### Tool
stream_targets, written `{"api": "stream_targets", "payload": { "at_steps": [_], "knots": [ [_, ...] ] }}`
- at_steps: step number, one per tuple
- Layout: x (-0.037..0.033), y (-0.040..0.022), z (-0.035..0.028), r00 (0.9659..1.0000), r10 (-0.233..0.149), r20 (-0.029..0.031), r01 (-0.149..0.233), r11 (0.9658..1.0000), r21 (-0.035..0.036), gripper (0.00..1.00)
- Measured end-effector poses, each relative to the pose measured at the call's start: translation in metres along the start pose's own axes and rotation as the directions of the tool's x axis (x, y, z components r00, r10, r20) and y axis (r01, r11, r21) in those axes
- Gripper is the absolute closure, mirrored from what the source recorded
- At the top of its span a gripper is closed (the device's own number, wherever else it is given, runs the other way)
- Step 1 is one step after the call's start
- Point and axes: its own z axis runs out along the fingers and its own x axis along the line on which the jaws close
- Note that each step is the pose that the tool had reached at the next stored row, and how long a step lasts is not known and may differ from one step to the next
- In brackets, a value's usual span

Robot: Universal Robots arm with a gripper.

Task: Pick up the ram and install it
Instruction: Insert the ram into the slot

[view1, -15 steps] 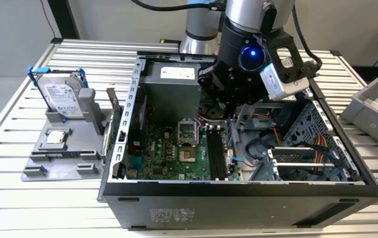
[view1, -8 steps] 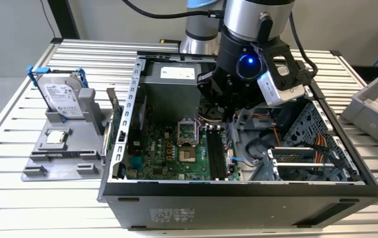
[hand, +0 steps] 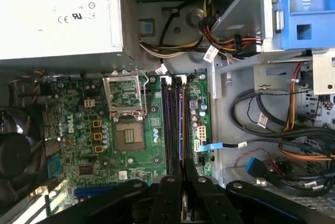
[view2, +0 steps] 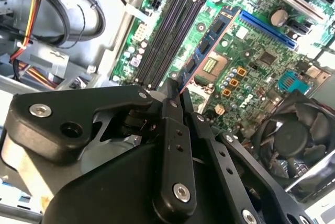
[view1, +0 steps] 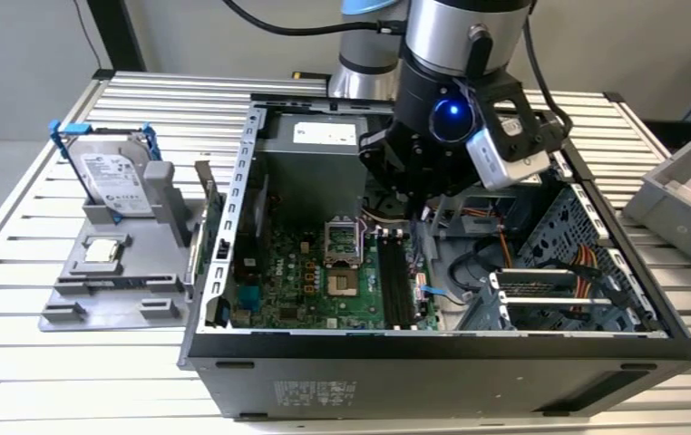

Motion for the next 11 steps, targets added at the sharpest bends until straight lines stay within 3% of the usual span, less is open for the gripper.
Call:
{"api": "stream_targets", "payload": {
  "at_steps": [7, 11],
  "knots": [
    [0.0003, 0.0024, 0.0024, 0.9986, -0.052, 0.0001, 0.052, 0.9986, -0.0016, 1.00],
    [0.0003, 0.0024, 0.0025, 0.9986, -0.054, 0.0001, 0.054, 0.9986, -0.0016, 1.00]
  ]
}}
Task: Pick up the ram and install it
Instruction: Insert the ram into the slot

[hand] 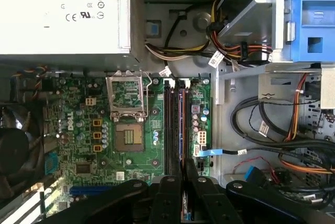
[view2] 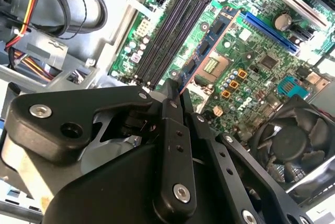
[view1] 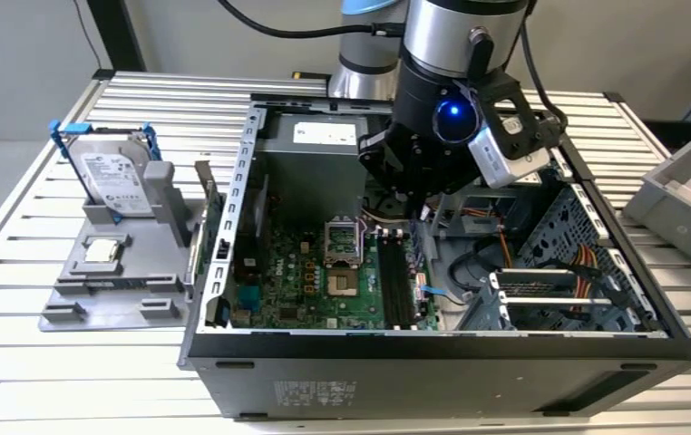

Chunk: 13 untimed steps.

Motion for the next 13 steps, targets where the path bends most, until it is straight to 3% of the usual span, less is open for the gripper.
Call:
{"api": "stream_targets", "payload": {
  "at_steps": [13],
  "knots": [
    [0.0005, 0.0068, 0.0097, 1.0000, 0.000, 0.0001, 0.000, 1.0000, 0.0000, 1.00]
  ]
}}
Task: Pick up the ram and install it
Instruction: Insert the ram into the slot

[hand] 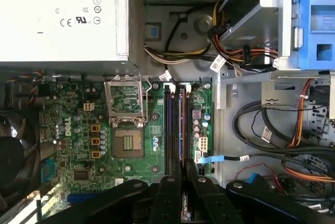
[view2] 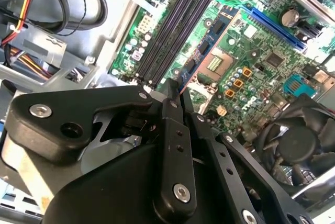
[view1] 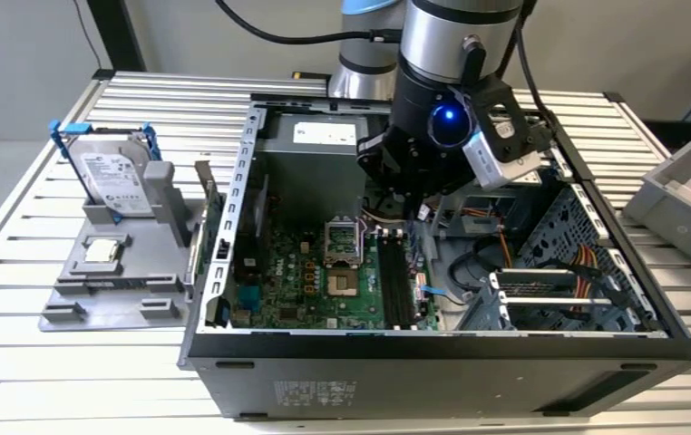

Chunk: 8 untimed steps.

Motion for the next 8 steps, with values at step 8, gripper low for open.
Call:
{"api": "stream_targets", "payload": {
  "at_steps": [8],
  "knots": [
    [0.0003, 0.0016, 0.0069, 1.0000, 0.000, -0.0001, 0.000, 1.0000, 0.0004, 1.00]
  ]
}}
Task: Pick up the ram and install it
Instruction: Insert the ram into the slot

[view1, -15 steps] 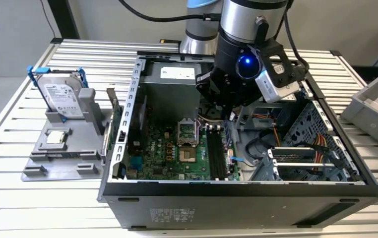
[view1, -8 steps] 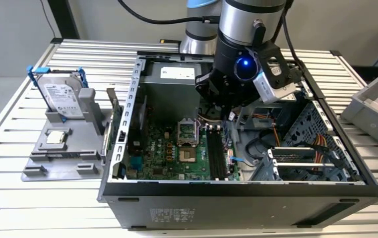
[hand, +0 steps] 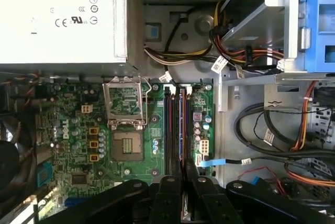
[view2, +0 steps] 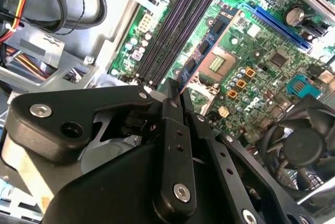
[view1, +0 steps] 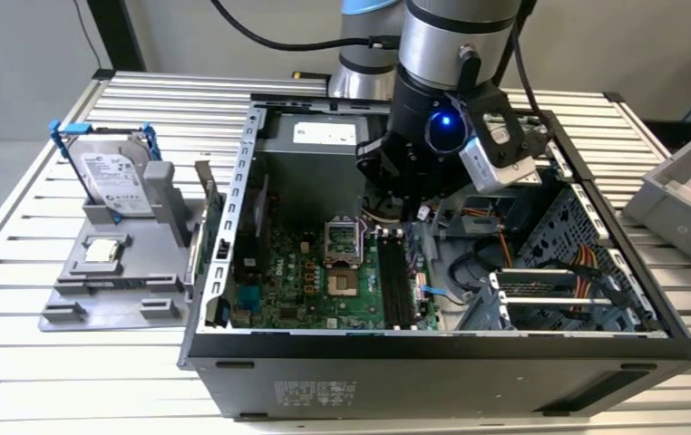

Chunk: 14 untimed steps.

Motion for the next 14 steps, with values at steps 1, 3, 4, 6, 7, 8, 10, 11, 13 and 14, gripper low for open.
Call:
{"api": "stream_targets", "payload": {
  "at_steps": [1, 3, 4, 6, 7, 8, 10, 11, 13, 14],
  "knots": [
    [0.0000, 0.0000, 0.0010, 1.0000, 0.000, 0.0000, 0.000, 1.0000, 0.0000, 1.00],
    [0.0001, 0.0000, 0.0030, 1.0000, 0.000, 0.0000, 0.000, 1.0000, 0.0001, 1.00],
    [0.0001, 0.0001, 0.0039, 1.0000, 0.000, -0.0001, 0.000, 1.0000, 0.0005, 1.00],
    [0.0002, 0.0001, 0.0056, 1.0000, 0.000, -0.0001, 0.000, 1.0000, 0.0011, 1.00],
    [0.0002, 0.0002, 0.0064, 1.0000, 0.000, 0.0000, 0.000, 1.0000, 0.0015, 1.00],
    [0.0002, 0.0002, 0.0073, 1.0000, 0.000, 0.0000, 0.000, 1.0000, 0.0019, 1.00],
    [0.0003, 0.0003, 0.0087, 1.0000, 0.000, 0.0000, 0.000, 1.0000, 0.0022, 1.00],
    [0.0003, 0.0003, 0.0092, 1.0000, 0.000, -0.0001, 0.000, 1.0000, 0.0023, 1.00],
    [0.0003, 0.0003, 0.0106, 1.0000, 0.000, 0.0000, 0.000, 1.0000, 0.0023, 1.00],
    [0.0003, 0.0003, 0.0105, 1.0000, 0.000, -0.0001, 0.000, 1.0000, 0.0025, 1.00]
  ]
}}
